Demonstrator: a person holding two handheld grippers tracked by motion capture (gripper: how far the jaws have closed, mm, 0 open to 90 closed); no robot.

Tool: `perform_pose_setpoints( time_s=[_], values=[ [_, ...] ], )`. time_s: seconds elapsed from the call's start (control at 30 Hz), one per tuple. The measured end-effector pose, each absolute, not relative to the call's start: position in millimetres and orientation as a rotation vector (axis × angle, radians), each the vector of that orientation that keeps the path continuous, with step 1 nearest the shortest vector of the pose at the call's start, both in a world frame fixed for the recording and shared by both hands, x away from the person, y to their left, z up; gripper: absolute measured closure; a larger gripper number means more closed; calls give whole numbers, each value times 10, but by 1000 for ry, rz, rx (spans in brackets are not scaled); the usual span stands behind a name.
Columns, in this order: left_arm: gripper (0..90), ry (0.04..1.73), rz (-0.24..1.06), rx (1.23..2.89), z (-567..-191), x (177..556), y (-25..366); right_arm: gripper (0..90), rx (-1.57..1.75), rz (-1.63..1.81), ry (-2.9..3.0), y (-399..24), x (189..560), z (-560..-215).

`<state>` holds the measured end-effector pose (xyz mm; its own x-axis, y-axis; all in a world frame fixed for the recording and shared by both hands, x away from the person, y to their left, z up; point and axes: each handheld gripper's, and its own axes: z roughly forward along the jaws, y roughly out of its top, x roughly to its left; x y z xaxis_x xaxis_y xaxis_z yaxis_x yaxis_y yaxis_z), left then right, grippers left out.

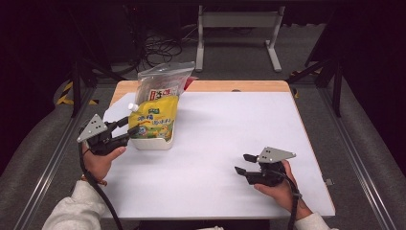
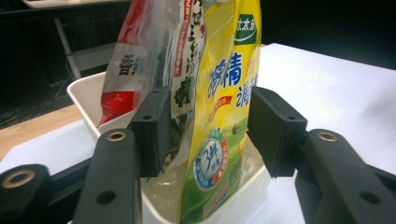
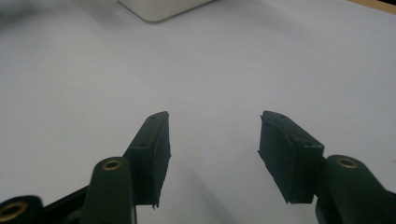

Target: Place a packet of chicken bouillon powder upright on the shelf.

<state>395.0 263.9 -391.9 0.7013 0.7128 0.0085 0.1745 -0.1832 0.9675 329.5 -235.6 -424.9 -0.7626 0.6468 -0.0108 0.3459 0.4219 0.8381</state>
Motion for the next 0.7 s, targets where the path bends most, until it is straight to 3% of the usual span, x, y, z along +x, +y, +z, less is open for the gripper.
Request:
perform_pose_setpoints(
  time_s=[0.4, 0.7],
  values=[
    [299, 747, 603, 1774, -3929, 3711, 2456, 421, 848, 1253, 2317, -2415, 3300, -4200],
    [195, 760, 609, 1755, -3922, 3533, 2461, 328, 815, 1186, 2296, -2448, 3268, -4164]
  ],
)
